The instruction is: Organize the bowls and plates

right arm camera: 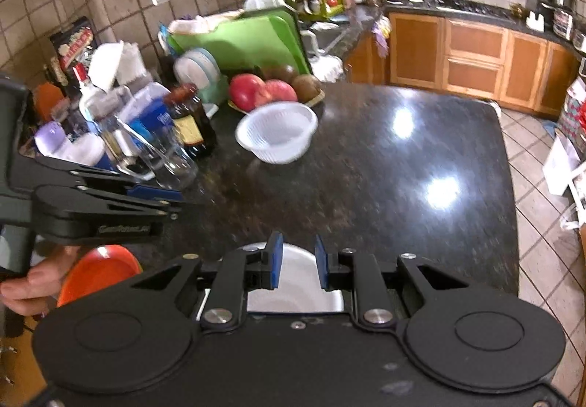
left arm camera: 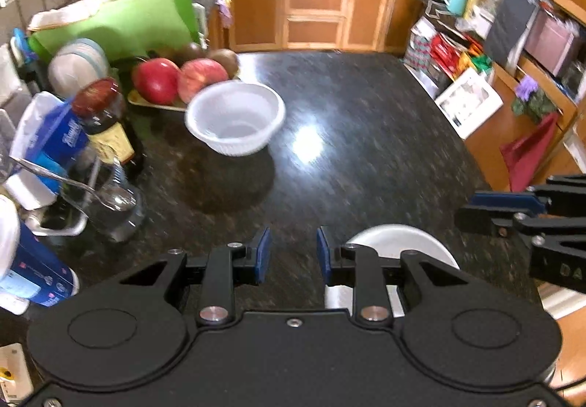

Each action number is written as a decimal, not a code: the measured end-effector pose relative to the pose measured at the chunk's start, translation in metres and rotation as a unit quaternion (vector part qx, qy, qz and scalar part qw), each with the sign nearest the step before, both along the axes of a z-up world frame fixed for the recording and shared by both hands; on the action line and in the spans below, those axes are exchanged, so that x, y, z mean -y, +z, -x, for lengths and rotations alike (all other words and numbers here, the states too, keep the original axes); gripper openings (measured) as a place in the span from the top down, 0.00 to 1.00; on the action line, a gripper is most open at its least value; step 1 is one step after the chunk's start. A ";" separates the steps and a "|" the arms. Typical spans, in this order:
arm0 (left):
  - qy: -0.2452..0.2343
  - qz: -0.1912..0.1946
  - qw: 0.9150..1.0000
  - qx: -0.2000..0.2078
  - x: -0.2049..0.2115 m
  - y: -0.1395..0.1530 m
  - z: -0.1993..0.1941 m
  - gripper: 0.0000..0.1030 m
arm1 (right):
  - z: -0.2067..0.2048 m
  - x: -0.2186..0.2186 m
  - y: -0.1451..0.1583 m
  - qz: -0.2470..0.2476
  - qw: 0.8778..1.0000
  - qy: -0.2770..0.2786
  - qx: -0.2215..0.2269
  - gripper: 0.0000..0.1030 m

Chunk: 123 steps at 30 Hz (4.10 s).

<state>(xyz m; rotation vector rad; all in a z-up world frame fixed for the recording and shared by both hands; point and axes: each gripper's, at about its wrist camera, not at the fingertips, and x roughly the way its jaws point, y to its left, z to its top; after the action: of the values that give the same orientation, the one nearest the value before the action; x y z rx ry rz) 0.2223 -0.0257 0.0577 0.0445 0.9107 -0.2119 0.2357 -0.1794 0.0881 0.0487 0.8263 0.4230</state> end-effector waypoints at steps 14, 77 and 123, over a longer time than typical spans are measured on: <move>0.102 0.021 0.994 0.020 -0.045 0.016 -0.075 0.65 | -0.104 -0.051 0.030 -0.019 0.999 0.006 -0.029 0.79; 0.123 0.023 0.992 -0.007 -0.051 0.023 -0.105 0.67 | -0.131 -0.073 0.030 -0.003 1.000 0.003 -0.013 0.81; -0.010 0.022 0.997 -0.074 0.029 -0.032 0.014 0.67 | 0.025 0.017 -0.042 -0.015 0.993 -0.066 -0.092 0.79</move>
<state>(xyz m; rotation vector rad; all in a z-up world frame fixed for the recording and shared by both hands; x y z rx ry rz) 0.2083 -0.0550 0.0256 -0.0026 1.0540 -0.2570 0.2108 -0.1962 0.0465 0.1715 0.9925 0.3091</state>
